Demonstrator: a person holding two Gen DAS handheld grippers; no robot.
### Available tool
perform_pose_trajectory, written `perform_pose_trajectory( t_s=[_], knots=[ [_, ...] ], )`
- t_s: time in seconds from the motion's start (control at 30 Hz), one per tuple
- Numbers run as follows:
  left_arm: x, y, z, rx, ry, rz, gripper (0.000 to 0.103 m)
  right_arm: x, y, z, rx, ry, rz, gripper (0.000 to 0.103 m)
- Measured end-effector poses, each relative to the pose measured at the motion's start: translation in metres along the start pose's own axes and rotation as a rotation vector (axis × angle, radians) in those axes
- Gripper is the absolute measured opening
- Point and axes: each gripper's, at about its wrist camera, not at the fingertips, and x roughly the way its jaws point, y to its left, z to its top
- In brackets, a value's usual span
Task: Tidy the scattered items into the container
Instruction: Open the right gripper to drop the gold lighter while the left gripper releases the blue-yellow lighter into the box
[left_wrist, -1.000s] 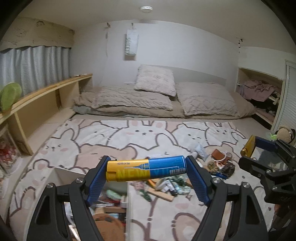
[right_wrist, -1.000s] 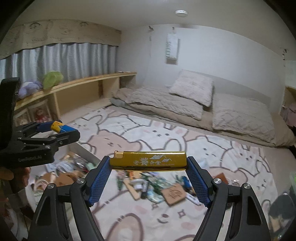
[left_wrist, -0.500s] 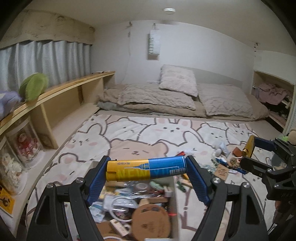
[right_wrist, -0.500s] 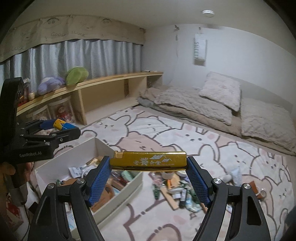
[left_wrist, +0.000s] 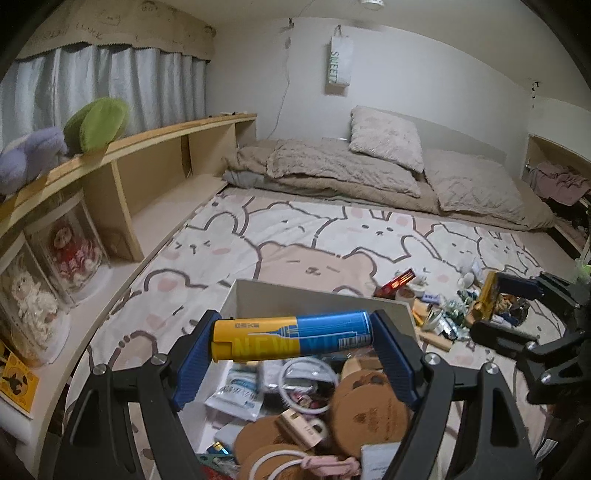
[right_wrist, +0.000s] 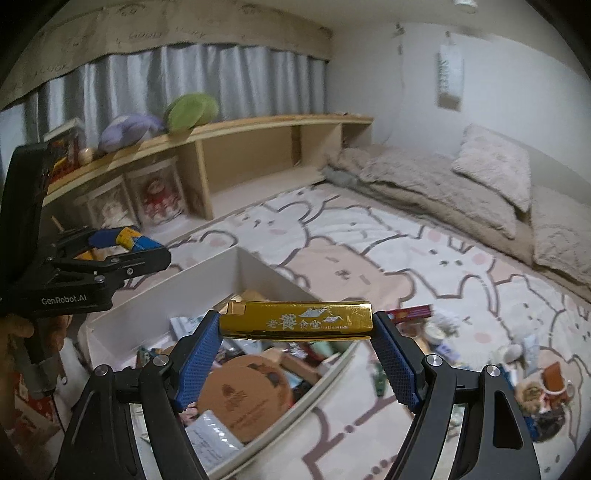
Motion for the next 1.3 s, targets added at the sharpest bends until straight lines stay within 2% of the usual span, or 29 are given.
perform_pose_trajectory(
  t_s=[0.27,0.5,0.73,0.87,1.1,1.17,1.23,1.3],
  knots=[
    [-0.004,0.025,-0.022,-0.017,0.020,-0.008,0.081,0.033,0.047,-0.017,-0.062,0.095,0.107,0.081],
    [-0.021,0.044,-0.028,-0.048,-0.016,-0.016,0.081,0.059,0.090,-0.029,-0.119,0.168,0.208,0.081],
    [-0.031,0.066,-0.039,-0.061,-0.019,0.008,0.081,0.086,0.134,-0.028,-0.203,0.248,0.295,0.081],
    [-0.032,0.086,-0.050,-0.084,-0.016,0.057,0.081,0.103,0.155,-0.027,-0.230,0.294,0.338,0.081],
    [-0.030,0.114,-0.064,-0.130,0.020,0.093,0.081,0.119,0.165,-0.030,-0.236,0.381,0.372,0.081],
    [-0.030,0.116,-0.066,-0.139,0.023,0.089,0.081,0.120,0.162,-0.032,-0.230,0.399,0.353,0.082],
    [-0.029,0.113,-0.065,-0.140,0.023,0.084,0.081,0.118,0.157,-0.031,-0.208,0.399,0.351,0.093],
    [-0.030,0.109,-0.064,-0.132,0.023,0.077,0.081,0.114,0.151,-0.028,-0.176,0.378,0.362,0.097]
  ],
)
